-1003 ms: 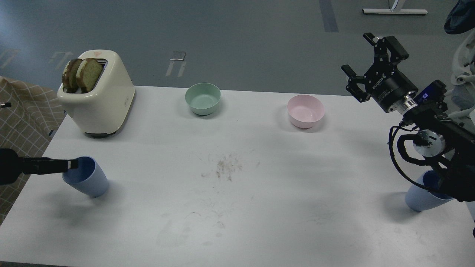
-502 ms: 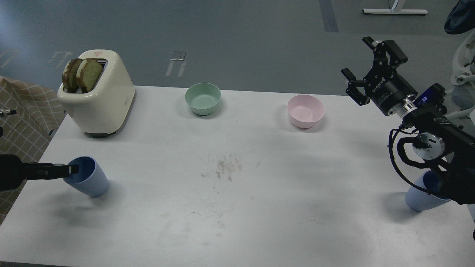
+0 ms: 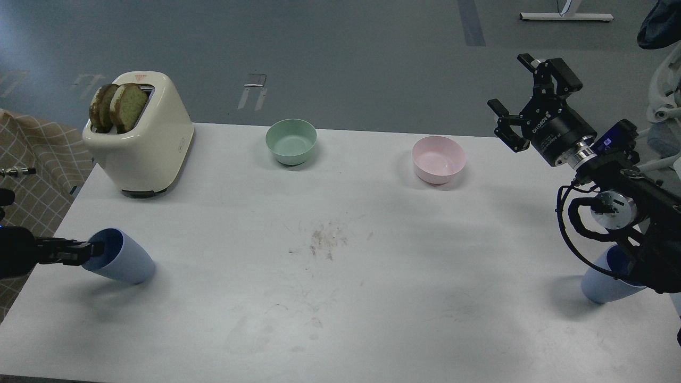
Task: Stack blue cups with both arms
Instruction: 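Lift the blue cup with the left gripper and carry it toward the table center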
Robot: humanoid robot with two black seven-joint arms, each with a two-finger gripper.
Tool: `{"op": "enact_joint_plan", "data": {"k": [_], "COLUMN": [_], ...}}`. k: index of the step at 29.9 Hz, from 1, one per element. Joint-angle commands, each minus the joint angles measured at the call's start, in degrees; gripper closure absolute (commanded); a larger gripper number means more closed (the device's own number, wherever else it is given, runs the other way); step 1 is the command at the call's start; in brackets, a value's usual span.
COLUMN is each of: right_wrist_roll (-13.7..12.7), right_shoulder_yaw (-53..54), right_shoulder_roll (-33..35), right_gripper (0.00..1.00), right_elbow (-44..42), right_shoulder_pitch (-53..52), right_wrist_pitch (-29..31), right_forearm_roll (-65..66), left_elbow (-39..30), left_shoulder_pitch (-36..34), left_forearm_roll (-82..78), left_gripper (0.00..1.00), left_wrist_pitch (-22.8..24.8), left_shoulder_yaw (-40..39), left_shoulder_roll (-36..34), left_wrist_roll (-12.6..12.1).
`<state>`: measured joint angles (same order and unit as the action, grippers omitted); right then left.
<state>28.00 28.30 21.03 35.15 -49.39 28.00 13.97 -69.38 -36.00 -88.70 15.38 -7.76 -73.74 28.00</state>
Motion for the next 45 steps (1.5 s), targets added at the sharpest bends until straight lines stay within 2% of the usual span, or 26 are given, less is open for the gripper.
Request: {"op": "enact_joint_plan", "data": {"k": [1,6,14,17,20,22,28,29,34,40,45], "right_wrist_roll": [0.0,0.0,0.0,0.0,0.0,0.0,0.0,0.0,0.0,0.0,0.0], "right_shoulder_yaw": [0.0,0.0,-0.3,-2.2,-6.6,-8.2,-9.1,-9.1,-9.1,-9.1,-9.3], "right_shoulder_roll": [0.1,0.1,0.3,0.3,0.2,0.1,0.0,0.0,0.1,-0.1,-1.0], "right_gripper": [0.0,0.0,0.0,0.0,0.0,0.0,0.0,0.0,0.0,0.0,0.0], "right_elbow": [0.0,0.0,-0.1,-0.1,-0.1,-0.1,-0.1,-0.1,0.0,-0.1,-0.5], "right_shoulder_pitch": [-0.1,-1.4,-9.5,-12.0,-16.2,-18.4,-21.5,-21.5,-22.0,-22.9,-24.6], "right_wrist_pitch": [0.0,0.0,0.0,0.0,0.0,0.0,0.0,0.0,0.0,0.0,0.0], "right_forearm_roll": [0.0,0.0,3.0,3.2,3.2,3.2,3.2,3.2,3.2,3.2,3.2], "left_elbow": [-0.8,-5.1,-12.7,-14.6,-17.4,-17.6,-17.6,-17.6,-17.3,-16.1,-12.5], "left_shoulder_pitch": [-0.2,-2.1,-14.0,-15.9,-20.2,-24.2,-28.5,-28.5,-30.0,-30.6,-30.9], "left_forearm_roll": [0.0,-0.9,-4.9,-5.0,-6.7,-9.3,-10.4,-10.4,-10.7,-14.7,-16.7], "left_gripper": [1.0,1.0,1.0,1.0,1.0,1.0,1.0,1.0,1.0,1.0,1.0], "left_wrist_pitch": [-0.1,0.0,0.4,0.8,3.4,6.2,8.5,8.5,12.2,12.6,12.6], "left_shoulder_yaw": [-1.5,-4.8,-5.2,-5.2,-5.2,-5.2,-4.8,-4.8,-4.7,-4.6,-4.5], "left_shoulder_roll": [-1.0,-1.9,-1.5,-1.2,0.3,5.2,13.7,13.7,23.0,30.5,38.4], "left_wrist_roll": [0.0,0.0,0.0,0.0,0.0,0.0,0.0,0.0,0.0,-0.5,-2.3]}}
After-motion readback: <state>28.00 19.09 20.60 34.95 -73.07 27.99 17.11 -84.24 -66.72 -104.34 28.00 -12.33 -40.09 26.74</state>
